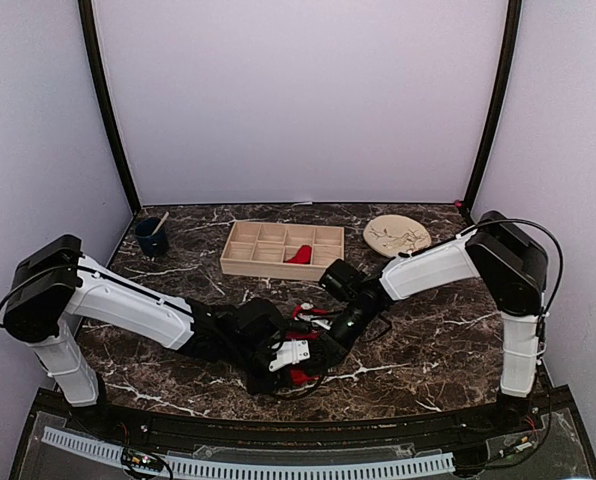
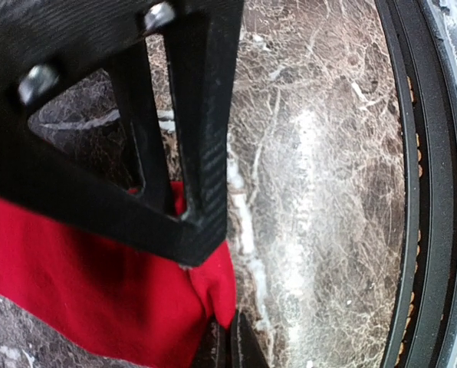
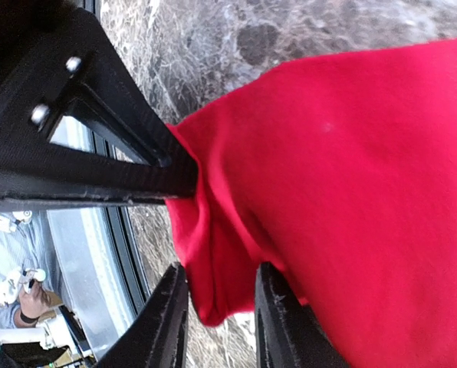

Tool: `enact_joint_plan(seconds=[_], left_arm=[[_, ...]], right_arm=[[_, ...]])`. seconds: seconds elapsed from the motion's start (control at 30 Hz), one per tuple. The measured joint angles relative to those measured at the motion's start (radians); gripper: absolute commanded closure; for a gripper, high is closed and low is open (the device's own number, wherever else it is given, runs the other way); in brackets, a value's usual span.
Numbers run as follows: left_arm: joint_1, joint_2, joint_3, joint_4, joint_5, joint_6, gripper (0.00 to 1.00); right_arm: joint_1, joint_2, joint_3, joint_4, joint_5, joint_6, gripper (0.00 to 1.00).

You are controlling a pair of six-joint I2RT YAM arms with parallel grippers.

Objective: Roll the socks
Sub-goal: Roll the sock at the center of the board.

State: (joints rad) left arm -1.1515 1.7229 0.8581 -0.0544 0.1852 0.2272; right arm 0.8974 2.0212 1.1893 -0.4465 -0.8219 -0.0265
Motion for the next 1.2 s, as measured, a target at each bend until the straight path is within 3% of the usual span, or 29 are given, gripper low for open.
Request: enact_joint_plan(seconds=[0.57,1.0,1.2], left_arm=[[0.134,0.035,0.080,-0.186,0.253,-0.020,1.00],[0.214,0.178,0.225,-0.344,0.485,0.006,1.00],[0.253,0.244,0.287,-0.422,0.591,0.015,1.00]], right_arm=[[-0.050,-0.187,-0.240,0.198,0.045,0.164,0.69],[-0.035,-0.451,-0.424,0.326,0.355,0.272,0.68],[0.060,-0.530,-0.436,0.337,0.516,0.261,0.68]])
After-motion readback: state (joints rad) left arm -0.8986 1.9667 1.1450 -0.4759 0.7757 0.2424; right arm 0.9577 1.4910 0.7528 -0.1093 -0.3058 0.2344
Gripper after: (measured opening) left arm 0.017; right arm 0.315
